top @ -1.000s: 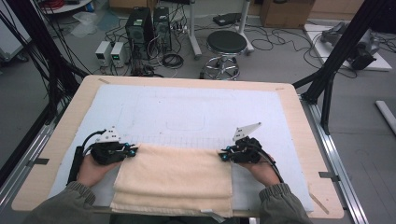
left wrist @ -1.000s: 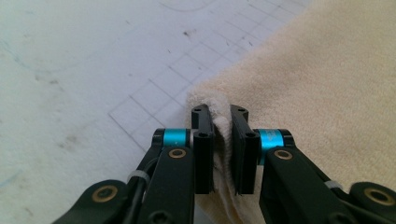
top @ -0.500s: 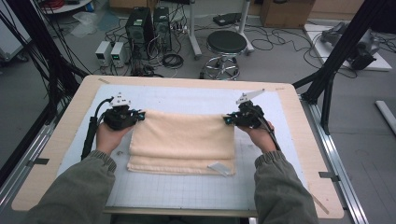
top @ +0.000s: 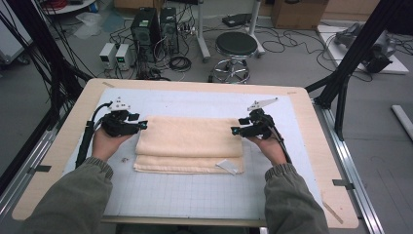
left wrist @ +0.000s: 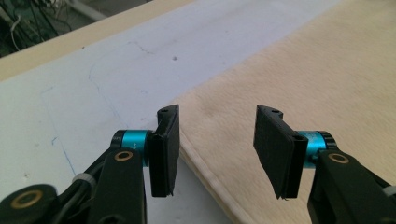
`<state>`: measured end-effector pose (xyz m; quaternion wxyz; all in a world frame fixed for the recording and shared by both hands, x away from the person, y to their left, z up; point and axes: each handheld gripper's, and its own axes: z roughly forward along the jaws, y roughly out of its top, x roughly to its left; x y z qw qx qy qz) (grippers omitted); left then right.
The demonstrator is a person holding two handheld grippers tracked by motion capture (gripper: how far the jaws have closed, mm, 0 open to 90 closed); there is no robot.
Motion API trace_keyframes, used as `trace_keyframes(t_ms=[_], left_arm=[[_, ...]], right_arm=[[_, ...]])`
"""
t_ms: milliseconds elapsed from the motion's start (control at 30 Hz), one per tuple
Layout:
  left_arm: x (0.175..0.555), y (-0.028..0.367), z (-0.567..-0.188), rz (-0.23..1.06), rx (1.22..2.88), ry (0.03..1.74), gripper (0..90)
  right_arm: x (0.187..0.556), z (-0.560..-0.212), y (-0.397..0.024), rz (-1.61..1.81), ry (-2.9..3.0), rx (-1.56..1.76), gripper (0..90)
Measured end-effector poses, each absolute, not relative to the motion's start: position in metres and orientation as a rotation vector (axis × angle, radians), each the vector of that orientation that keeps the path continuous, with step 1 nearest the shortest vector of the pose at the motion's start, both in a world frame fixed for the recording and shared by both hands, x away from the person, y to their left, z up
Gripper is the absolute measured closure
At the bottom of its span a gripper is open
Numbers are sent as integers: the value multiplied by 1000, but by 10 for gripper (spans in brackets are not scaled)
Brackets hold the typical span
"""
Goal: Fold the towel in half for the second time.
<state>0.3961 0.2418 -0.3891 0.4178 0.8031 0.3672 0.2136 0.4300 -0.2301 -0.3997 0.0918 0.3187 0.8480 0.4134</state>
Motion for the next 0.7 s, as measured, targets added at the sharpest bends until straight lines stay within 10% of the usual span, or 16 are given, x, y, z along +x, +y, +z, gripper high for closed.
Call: trace_keyframes(t_ms=[700], left_arm=[[329,239,-409,537,2030,797,376]], right_arm=[[364,-387,-219,1097,2592,735,346]])
